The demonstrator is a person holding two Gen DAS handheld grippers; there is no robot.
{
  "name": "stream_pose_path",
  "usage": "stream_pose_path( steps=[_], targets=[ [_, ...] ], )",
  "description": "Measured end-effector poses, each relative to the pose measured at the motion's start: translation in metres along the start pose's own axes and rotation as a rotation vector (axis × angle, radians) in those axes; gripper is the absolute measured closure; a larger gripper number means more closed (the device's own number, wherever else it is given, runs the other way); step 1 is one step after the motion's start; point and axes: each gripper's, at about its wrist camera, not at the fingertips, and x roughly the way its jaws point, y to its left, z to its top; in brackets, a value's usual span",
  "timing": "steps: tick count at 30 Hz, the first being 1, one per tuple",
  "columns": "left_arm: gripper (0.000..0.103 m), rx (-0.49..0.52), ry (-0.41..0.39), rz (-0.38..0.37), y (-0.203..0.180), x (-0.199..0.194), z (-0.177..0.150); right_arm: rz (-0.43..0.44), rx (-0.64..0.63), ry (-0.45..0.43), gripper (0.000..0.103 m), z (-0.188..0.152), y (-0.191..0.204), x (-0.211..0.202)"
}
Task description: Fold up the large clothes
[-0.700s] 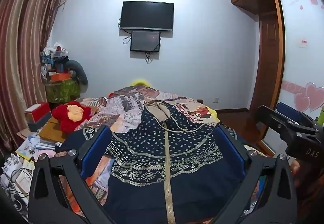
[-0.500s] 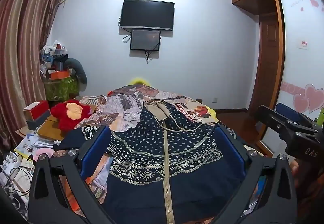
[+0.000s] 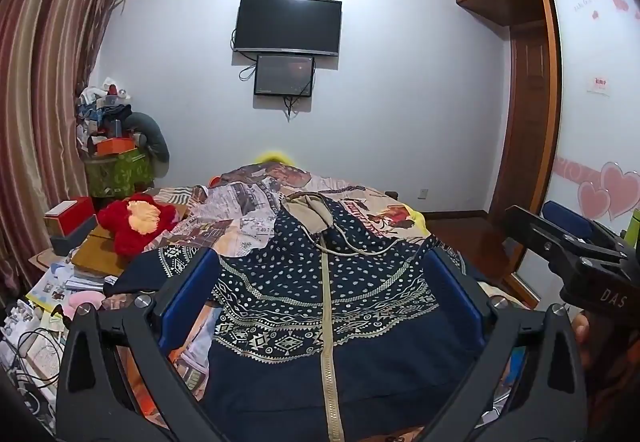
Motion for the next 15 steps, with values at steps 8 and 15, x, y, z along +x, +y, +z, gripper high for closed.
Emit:
stream_pose_path(
  steps=[8,15],
  targets=[
    [0.000,-0.001,0.001,-0.001,0.0007,-0.0006,-0.0006,-0.001,0.000,0.001,0.000,0.0009,0.0000,-0.0005],
    [0.000,-0.002,0.002,-0.002,0.0004,-0.0004,-0.0007,0.000,0.000,0.002,0.000,0.0007,-0.0003,0.0000]
  ],
)
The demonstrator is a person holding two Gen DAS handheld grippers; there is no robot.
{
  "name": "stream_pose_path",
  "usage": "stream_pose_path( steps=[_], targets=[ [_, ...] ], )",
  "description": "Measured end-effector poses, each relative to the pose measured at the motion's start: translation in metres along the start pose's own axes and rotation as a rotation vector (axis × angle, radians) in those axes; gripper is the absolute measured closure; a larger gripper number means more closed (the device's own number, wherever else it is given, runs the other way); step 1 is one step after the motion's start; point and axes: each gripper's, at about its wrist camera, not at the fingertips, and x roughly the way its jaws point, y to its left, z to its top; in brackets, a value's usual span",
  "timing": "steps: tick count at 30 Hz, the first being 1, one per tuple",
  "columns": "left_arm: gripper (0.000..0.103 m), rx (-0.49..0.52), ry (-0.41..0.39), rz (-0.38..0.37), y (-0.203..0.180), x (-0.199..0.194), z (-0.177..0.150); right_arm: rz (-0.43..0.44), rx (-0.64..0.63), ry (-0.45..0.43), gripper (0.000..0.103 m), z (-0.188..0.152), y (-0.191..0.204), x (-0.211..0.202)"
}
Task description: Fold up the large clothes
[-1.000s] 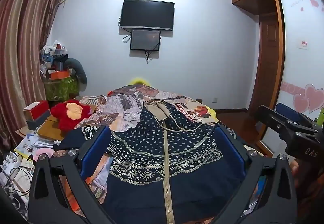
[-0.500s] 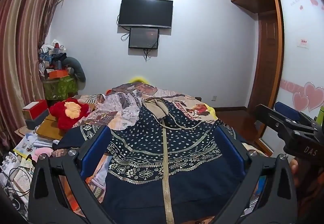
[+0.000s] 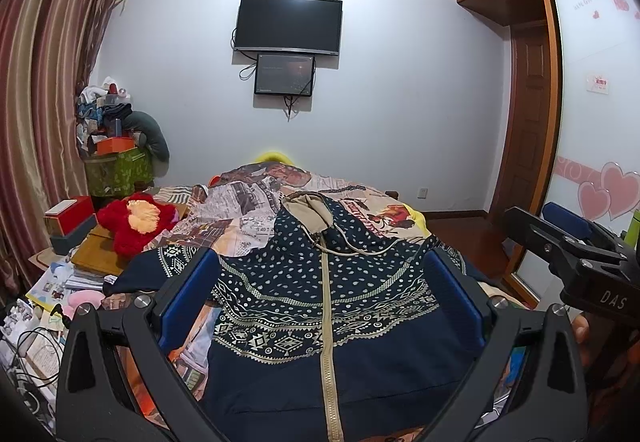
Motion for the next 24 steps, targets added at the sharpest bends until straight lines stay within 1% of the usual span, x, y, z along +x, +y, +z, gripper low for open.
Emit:
stream_pose_path(
  steps=[24],
  targets=[
    [0.000,-0.003,-0.001,0.000,0.0000,0.0011,0.0024,0.001,0.001,0.000,0.000,0.0008,-0.0003,0.0002]
  ],
)
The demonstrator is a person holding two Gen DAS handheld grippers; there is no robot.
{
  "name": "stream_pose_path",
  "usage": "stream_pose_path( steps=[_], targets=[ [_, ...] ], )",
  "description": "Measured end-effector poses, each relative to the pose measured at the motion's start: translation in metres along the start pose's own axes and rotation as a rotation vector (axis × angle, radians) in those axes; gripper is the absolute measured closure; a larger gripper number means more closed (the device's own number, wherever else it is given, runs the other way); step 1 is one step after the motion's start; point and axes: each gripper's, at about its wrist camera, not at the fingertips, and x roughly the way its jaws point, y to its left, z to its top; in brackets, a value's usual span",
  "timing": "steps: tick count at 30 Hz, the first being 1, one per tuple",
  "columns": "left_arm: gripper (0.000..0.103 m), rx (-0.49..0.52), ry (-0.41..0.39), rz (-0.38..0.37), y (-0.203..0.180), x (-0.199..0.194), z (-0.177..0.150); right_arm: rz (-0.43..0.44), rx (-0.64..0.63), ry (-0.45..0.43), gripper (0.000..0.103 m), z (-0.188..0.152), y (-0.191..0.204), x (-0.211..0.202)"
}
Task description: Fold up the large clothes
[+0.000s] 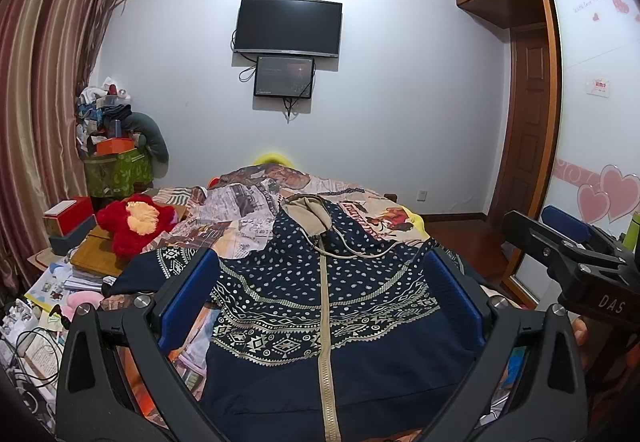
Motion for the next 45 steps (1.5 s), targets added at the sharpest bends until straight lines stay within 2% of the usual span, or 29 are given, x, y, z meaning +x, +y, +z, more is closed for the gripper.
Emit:
stream_pose_path(
  steps=[26,32,36,40,45],
  targets=[
    [0.000,-0.007,0.000,-0.004,-0.001,0.005,0.002,-0.001,0.002,0.002,0.000,-0.001,-0.001,0.001],
    [0.000,0.010,-0.006,0.002,0.004,0.016,0.010,-0.002,0.004,0.021,0.000,-0.004,-0.001,0.011],
    [0.000,0.006,0.014,-0.015,0.016,0.040,0.024,-0.015,-0.008,0.034,0.000,-0.003,-0.004,0.031],
    [0.000,0.028,0.041,0.025,0.029,0.080,0.040,-0.022,-0.010,0.050,0.000,0.003,-0.011,0.061],
    [0.000,0.036,0.123,0.053,0.056,0.143,0.057,-0.048,-0.010,0.070,0.000,0.020,-0.029,0.112]
  ],
)
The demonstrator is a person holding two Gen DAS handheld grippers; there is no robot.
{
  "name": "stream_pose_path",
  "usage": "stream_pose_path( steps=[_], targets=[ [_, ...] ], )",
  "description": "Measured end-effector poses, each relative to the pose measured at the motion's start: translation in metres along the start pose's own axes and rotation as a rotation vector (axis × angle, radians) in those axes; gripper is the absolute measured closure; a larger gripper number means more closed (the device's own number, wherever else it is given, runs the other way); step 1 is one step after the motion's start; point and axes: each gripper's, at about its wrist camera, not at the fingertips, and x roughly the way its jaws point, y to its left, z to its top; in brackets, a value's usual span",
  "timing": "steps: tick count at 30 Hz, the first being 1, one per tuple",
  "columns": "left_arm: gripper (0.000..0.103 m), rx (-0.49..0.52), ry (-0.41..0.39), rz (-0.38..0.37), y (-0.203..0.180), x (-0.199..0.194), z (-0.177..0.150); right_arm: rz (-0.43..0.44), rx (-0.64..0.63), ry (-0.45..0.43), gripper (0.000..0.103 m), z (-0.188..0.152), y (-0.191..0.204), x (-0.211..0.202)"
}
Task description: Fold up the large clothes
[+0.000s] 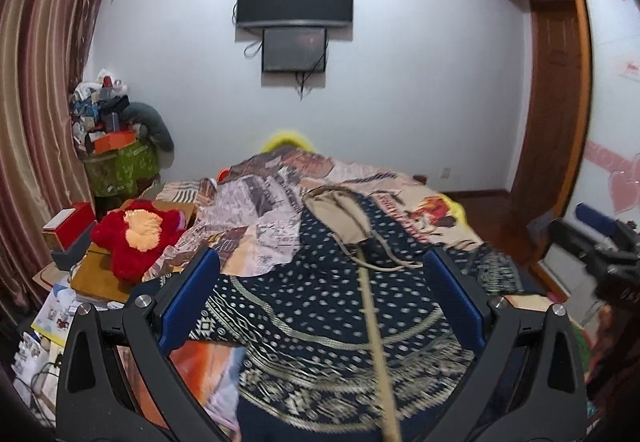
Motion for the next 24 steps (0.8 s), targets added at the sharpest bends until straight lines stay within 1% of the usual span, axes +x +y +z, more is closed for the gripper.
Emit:
stream_pose_path(
  steps=[3,6,9,11,14,18,20,22,24],
  targets=[
    [0.000,-0.057,0.059,-0.005,0.027,0.037,0.008,0.007,0.016,0.031,0.000,0.010,-0.012,0.034],
    [0.000,-0.143,0.153,0.003,0.063,0.078,0.006,0.020,0.029,0.088,0.000,0.015,-0.023,0.072],
    [0.000,-0.204,0.247,0.065,0.100,0.115,-0.007,0.053,0.041,0.191,0.000,0.013,-0.028,0.119],
    [0.000,-0.240,0.306,0.120,0.126,0.136,-0.021,0.074,0.038,0.260,0.000,0.007,-0.030,0.148],
    [0.000,-0.296,0.372,0.194,0.166,0.156,-0.049,0.116,-0.005,0.359,0.000,-0.005,-0.018,0.193],
    [0.000,-0.395,0.463,0.254,0.216,0.174,-0.085,0.162,-0.067,0.465,0.000,-0.026,0.007,0.248],
    [0.000,-0.461,0.507,0.260,0.238,0.179,-0.103,0.191,-0.087,0.531,0.000,-0.038,0.021,0.278],
    [0.000,-0.526,0.543,0.260,0.255,0.181,-0.117,0.201,-0.090,0.598,0.000,-0.051,0.031,0.306],
    [0.000,-0.589,0.567,0.247,0.268,0.180,-0.129,0.217,-0.083,0.666,0.000,-0.065,0.039,0.330]
  ],
)
